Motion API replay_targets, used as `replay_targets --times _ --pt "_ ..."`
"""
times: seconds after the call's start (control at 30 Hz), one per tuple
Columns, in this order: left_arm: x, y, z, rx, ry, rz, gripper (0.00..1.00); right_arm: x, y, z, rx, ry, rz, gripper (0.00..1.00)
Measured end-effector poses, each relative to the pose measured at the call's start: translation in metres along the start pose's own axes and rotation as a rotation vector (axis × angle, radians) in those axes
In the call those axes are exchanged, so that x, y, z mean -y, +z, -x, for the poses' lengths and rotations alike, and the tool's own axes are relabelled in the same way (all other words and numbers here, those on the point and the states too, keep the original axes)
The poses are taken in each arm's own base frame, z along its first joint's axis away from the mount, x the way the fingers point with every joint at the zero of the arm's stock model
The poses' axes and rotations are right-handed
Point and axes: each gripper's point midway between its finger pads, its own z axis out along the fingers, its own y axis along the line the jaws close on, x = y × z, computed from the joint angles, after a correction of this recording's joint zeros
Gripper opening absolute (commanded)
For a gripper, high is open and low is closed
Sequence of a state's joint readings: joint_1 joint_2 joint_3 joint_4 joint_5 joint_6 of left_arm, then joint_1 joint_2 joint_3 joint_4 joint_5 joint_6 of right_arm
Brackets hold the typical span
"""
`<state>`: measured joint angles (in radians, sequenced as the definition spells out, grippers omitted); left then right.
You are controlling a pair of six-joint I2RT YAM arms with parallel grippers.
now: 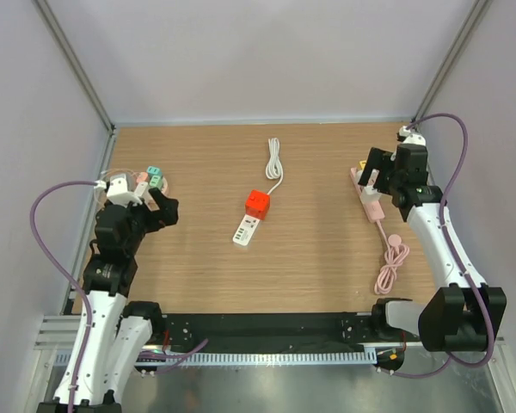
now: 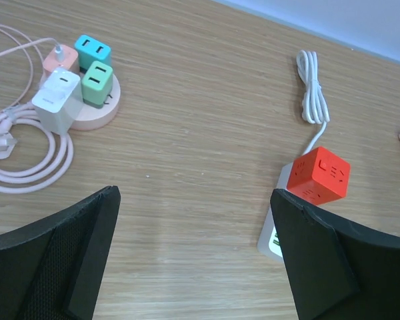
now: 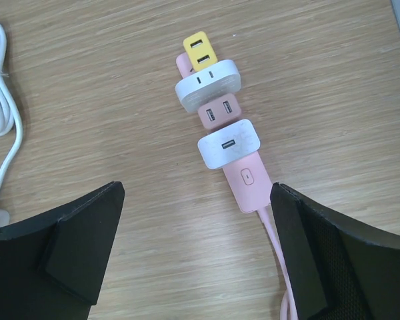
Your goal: Pull the plug off the socket
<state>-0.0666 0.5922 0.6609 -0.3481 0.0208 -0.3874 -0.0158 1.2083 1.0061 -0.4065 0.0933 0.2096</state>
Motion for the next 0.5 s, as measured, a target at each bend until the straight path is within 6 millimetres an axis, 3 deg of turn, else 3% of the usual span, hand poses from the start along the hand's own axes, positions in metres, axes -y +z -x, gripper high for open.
replay_targets --times 0.13,0.27,0.4,0.5 --pt "0.011 0.002 -0.006 -0.047 -0.031 -0.049 1.0 -0.015 -0.005 -0.001 -0.01 -0.008 0.094 1.0" --pt "0.026 0.01 -0.007 -0.129 -0.083 -0.099 1.0 -0.053 -0.023 -0.007 -0.007 -0.106 0.35 1.0" --pt "0.046 0.02 -0.012 -0.247 -0.13 -0.172 1.0 -0.083 -0.042 -0.024 -0.011 -0.256 0.586 1.0" --pt "0.06 0.027 -0.026 -0.345 -0.146 -0.218 1.0 -0.092 -0.049 -0.042 -0.039 -0.331 0.689 1.0"
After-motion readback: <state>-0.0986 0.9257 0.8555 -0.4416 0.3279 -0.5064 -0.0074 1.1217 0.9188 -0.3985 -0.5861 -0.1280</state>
